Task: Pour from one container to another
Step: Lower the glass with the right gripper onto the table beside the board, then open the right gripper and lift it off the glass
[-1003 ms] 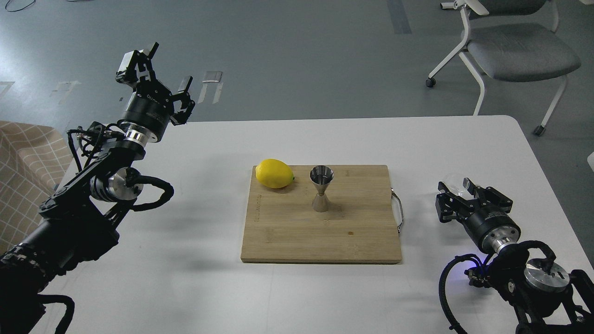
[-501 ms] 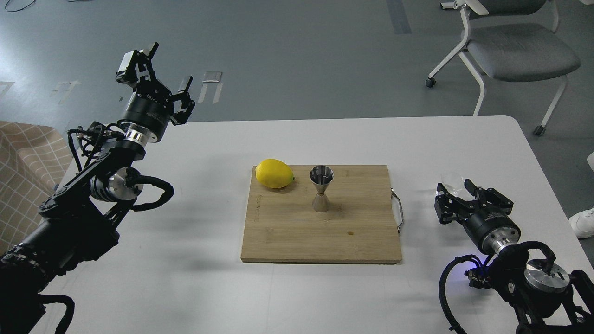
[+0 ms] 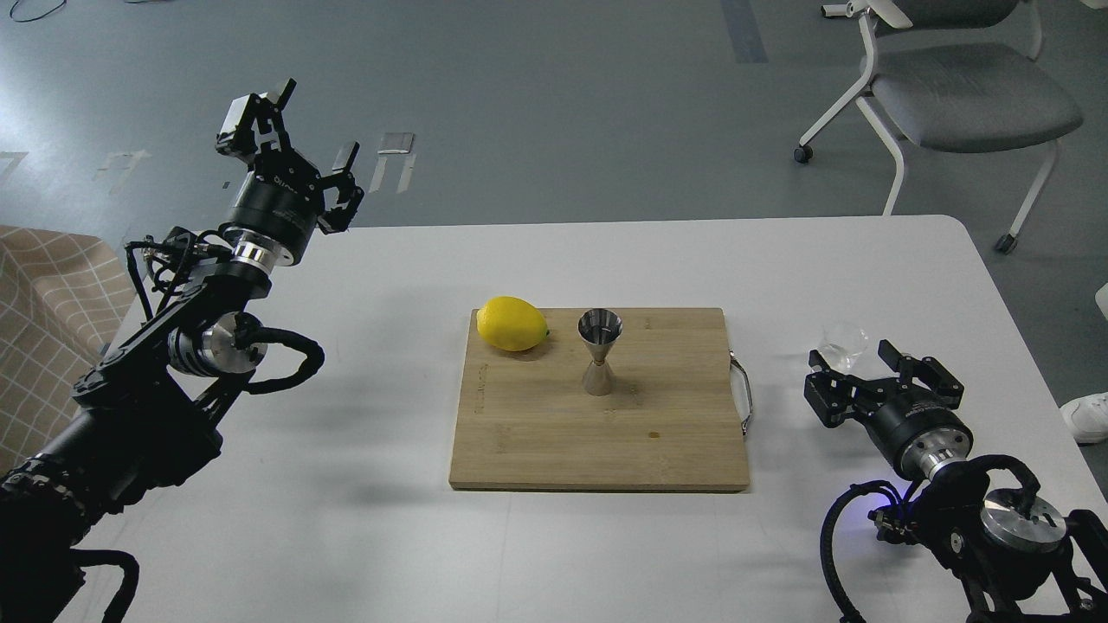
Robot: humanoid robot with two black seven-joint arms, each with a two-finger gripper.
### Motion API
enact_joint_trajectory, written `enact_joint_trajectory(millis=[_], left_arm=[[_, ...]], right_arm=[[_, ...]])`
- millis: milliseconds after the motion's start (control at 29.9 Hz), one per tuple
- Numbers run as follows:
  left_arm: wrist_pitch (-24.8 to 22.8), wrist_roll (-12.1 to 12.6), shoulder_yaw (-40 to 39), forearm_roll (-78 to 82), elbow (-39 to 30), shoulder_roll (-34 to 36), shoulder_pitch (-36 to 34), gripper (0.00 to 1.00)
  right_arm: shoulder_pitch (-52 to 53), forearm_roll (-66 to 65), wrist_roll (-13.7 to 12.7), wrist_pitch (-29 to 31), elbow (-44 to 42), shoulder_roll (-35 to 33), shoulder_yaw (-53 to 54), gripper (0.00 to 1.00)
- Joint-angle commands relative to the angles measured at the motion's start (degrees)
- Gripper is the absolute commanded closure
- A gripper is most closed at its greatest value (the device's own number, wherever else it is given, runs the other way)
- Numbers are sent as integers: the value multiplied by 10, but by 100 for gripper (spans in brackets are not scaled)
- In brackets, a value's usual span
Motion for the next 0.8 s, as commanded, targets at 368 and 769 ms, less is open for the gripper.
enact_joint_trajectory(millis=[368, 769], left_arm=[[0, 0, 0, 1, 0, -1, 0, 2], [-4, 0, -1, 1, 0, -1, 0, 2]], right_arm=[[-33, -10, 0, -11, 100, -31, 17, 5], [19, -119, 0, 76, 103, -98, 14, 1]])
